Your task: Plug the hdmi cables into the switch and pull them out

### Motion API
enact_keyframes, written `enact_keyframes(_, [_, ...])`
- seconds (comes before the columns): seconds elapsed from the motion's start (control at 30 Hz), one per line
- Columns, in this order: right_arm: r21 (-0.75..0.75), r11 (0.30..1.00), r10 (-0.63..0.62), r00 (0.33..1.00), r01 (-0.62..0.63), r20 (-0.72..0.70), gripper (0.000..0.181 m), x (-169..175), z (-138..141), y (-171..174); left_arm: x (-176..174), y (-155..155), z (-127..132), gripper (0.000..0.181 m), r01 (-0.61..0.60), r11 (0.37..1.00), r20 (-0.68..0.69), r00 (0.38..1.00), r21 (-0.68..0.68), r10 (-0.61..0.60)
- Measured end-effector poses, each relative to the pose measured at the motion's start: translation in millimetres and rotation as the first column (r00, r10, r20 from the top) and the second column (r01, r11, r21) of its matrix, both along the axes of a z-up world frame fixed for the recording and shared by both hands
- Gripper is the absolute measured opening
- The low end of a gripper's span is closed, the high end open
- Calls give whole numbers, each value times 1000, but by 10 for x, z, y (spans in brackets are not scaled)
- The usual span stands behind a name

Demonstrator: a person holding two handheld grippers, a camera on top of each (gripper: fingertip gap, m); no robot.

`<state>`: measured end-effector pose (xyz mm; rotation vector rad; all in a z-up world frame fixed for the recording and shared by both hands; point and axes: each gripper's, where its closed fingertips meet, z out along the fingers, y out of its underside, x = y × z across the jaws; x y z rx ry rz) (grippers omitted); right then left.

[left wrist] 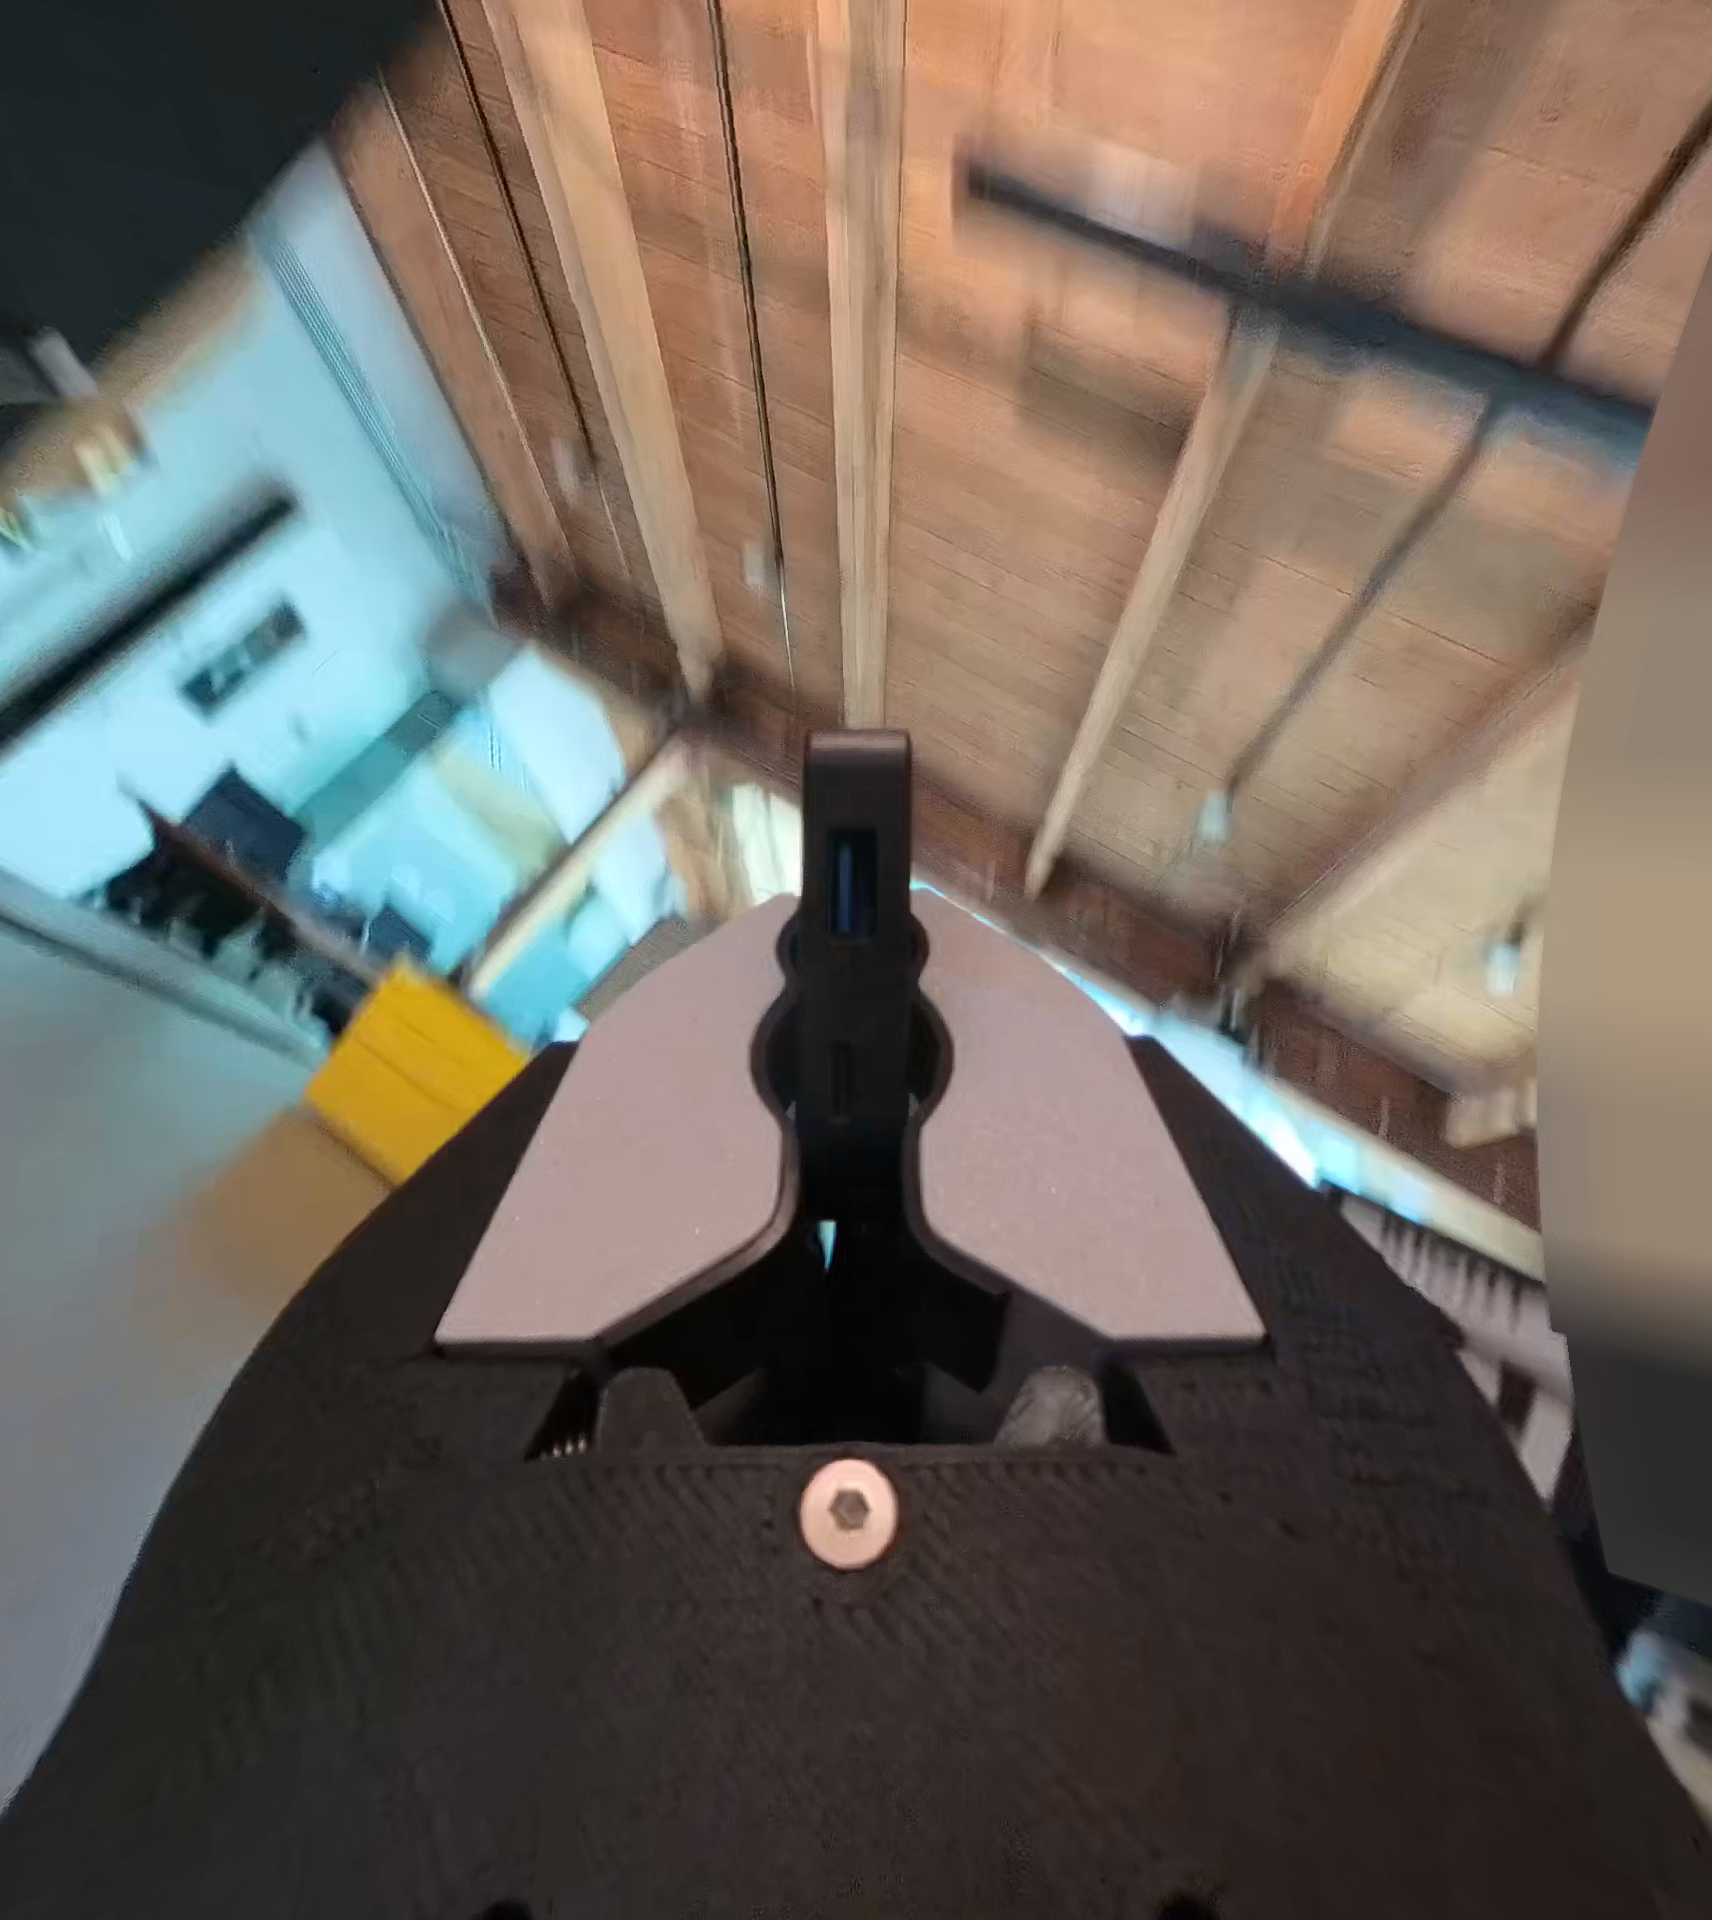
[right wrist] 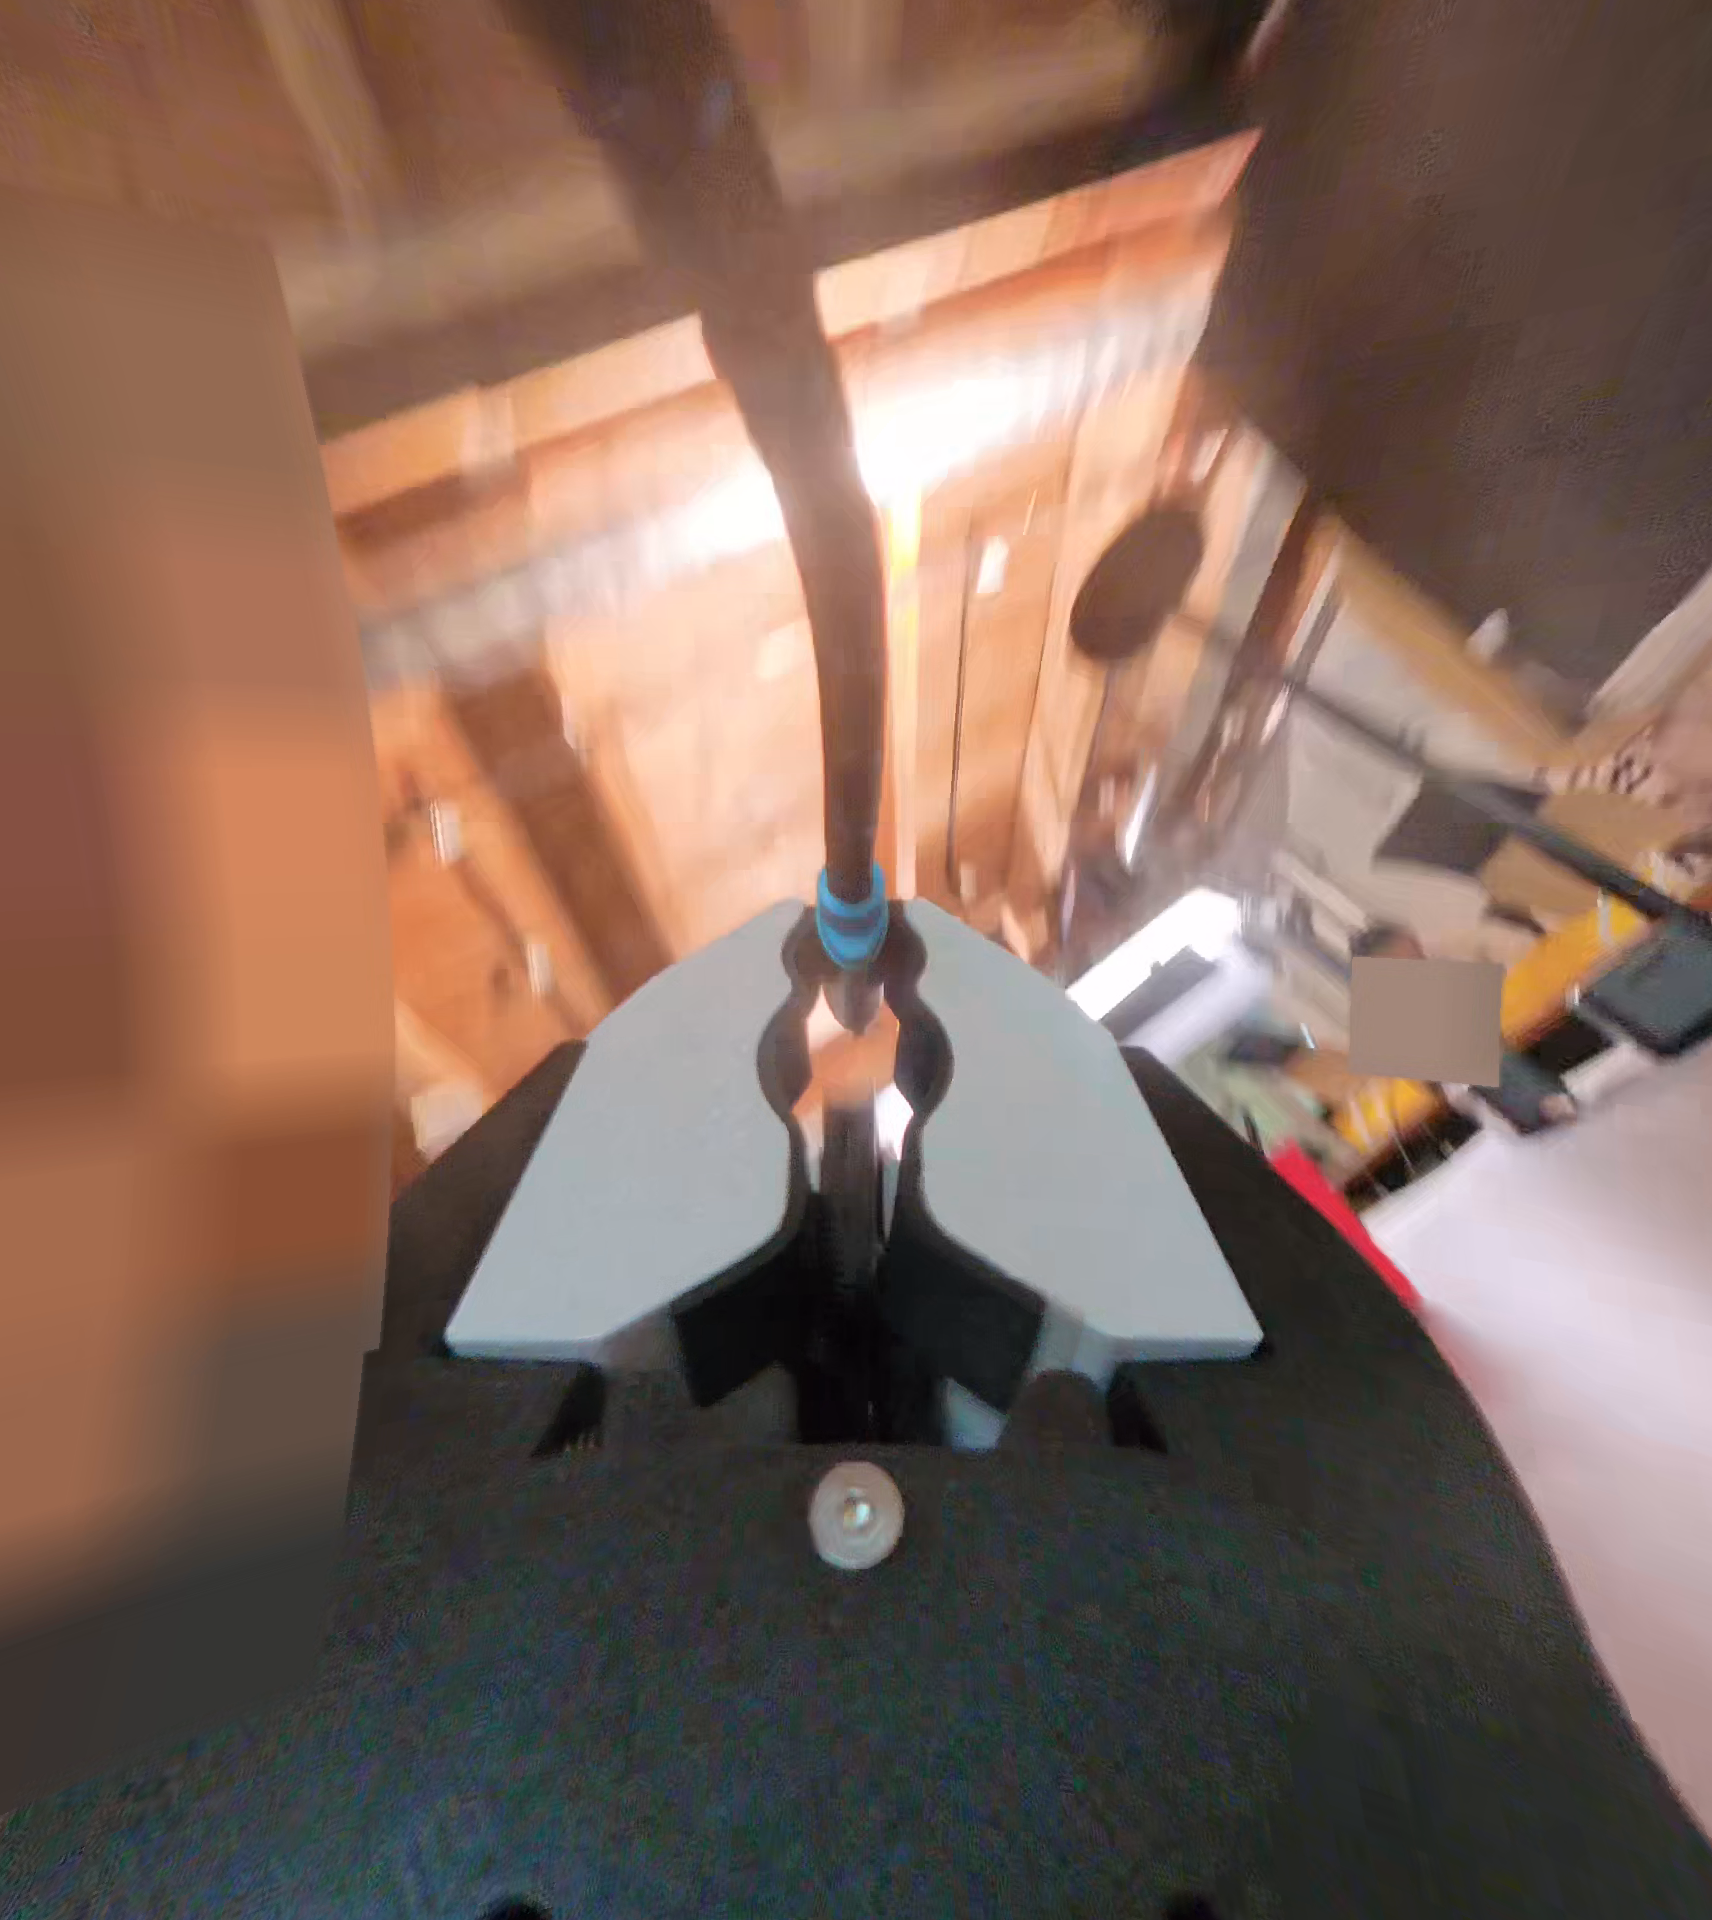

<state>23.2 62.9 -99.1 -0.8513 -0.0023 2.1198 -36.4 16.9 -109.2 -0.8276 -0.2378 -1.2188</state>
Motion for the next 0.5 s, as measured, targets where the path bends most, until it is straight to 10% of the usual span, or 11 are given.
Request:
enact_keyframes(0.07, [-135, 989, -69, 990, 52, -126, 11, 253, 37, 299, -190, -3, 51, 13, -34, 999, 94, 995, 11, 32])
enact_keyframes(0.3, [251, 968, -67, 952, -11, 299, 14, -301, 44, -235, 51, 2, 2, 13, -48, 999, -81, 996, 17, 49])
enact_keyframes(0.5, [602, 798, -483, 627, 29, 611, 12, 105, 226, 55, 133, 32, -49, 14, -6, 1000, -105, 995, -21, 3])
